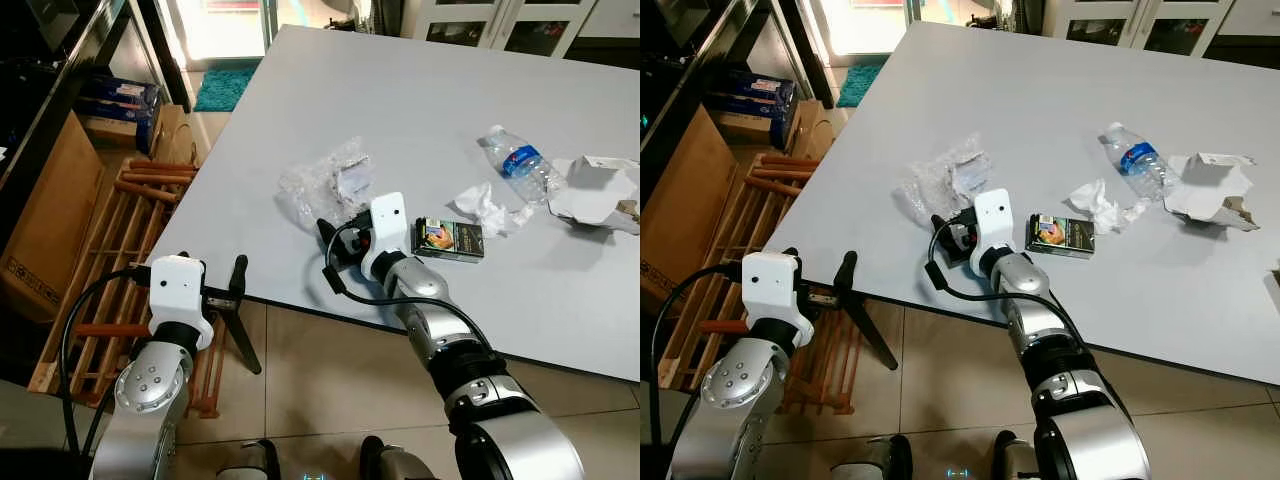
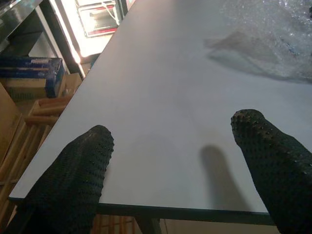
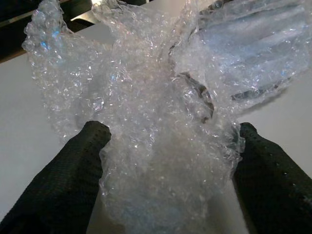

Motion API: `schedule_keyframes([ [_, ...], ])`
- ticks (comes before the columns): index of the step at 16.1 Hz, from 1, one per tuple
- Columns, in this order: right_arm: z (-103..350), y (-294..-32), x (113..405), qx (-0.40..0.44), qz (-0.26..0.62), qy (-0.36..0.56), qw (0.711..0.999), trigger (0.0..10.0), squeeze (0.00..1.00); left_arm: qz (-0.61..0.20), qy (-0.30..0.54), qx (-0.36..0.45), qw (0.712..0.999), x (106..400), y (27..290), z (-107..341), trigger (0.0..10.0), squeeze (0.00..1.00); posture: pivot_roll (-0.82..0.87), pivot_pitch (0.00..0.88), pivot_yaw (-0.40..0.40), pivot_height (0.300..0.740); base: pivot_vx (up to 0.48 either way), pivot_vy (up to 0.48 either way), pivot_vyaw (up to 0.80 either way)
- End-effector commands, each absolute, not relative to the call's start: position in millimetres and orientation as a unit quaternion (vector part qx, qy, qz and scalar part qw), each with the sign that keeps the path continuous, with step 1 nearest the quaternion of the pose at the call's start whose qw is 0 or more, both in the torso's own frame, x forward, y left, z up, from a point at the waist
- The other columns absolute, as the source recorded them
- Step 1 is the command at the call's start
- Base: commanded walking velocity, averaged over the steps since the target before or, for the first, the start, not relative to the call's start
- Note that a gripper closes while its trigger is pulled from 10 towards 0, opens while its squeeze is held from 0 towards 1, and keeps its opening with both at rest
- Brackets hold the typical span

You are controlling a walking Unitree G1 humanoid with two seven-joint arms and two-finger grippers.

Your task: Picking trash to rubbish bin

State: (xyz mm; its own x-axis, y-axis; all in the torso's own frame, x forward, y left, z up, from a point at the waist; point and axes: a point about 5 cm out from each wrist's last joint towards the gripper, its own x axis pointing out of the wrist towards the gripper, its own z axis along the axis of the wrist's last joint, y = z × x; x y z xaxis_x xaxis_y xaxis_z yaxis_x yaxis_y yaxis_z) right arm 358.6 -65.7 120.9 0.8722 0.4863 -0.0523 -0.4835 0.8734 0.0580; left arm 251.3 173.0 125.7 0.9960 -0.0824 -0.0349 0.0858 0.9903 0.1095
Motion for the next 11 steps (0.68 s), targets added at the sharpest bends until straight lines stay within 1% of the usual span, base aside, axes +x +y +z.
schedule_keyframes([
  [1,106.0,-62.2,353.5,0.031,0.258,0.062,0.964,0.0,0.00,-0.044,0.018,0.061,0.997,249.7,172.3,126.3,10.0,0.00,0.13,0.213,0.003,0.740,0.000,0.000,0.00],
  [11,99.8,-68.8,353.9,0.027,0.246,0.061,0.967,0.0,0.00,-0.045,0.017,0.064,0.997,251.2,171.7,126.1,10.0,0.00,0.12,0.208,0.008,0.740,0.000,0.000,0.00],
])
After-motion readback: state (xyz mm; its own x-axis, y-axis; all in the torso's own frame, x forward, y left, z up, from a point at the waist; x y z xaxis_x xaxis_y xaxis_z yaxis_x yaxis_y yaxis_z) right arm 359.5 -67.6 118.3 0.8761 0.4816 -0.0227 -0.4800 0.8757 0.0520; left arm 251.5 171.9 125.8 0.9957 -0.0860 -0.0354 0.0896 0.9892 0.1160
